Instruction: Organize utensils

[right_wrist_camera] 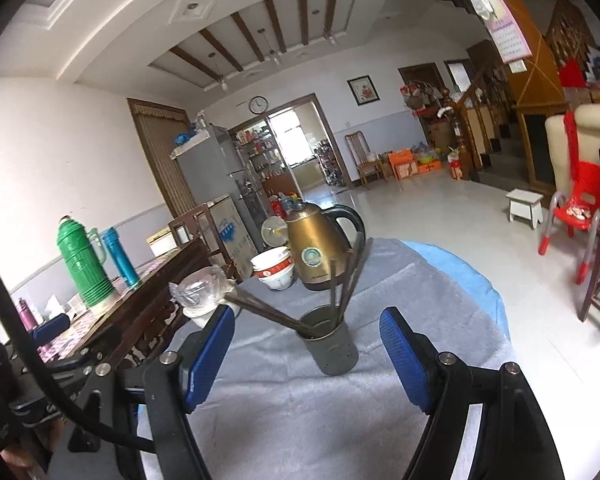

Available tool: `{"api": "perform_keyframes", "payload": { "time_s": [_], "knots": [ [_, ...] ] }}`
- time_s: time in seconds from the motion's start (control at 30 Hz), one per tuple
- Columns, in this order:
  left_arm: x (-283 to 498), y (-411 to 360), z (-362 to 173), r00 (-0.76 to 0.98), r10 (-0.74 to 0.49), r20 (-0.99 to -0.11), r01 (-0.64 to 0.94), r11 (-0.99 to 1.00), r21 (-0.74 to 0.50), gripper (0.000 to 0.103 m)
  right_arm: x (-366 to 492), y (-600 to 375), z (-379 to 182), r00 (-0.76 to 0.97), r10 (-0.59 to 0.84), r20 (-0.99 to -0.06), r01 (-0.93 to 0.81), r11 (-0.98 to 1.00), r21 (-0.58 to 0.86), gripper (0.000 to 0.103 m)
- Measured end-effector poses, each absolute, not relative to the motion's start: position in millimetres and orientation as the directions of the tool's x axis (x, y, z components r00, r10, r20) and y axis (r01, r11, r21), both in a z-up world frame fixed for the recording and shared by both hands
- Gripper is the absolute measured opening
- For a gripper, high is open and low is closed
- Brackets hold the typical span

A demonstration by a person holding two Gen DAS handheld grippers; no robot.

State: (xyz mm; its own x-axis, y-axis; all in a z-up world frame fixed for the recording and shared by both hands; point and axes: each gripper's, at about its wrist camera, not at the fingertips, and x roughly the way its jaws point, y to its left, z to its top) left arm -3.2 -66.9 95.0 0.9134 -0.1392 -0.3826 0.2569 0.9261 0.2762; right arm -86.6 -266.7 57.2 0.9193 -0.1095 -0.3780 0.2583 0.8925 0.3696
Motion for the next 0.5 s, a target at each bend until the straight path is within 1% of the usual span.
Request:
{"api": "perform_keyframes", "payload": {
  "time_s": [0.13, 0.27, 0.5],
  "knots": [
    [-24.1, -43.1, 104.2, 0.931, -0.107, -0.349, 0.213, 0.936, 0.282, 0.101, -107.6, -245.4, 66.6, 0.928, -0.117, -0.353, 0.241, 0.912, 0.332, 0.079],
    [-33.1, -24.8, 107.9, 0.939, -0.084, -0.334, 0.185, 0.94, 0.286, 0.102, -125.2, -227.0, 71.9, 0.932, -0.131, -0.337, 0.243, 0.918, 0.313, 0.079],
    [-39.8, -1.5, 109.9, 0.945, -0.048, -0.325, 0.147, 0.946, 0.288, 0.102, -126.4, -208.0, 64.4, 0.914, -0.13, -0.385, 0.255, 0.921, 0.294, 0.079]
  ]
}}
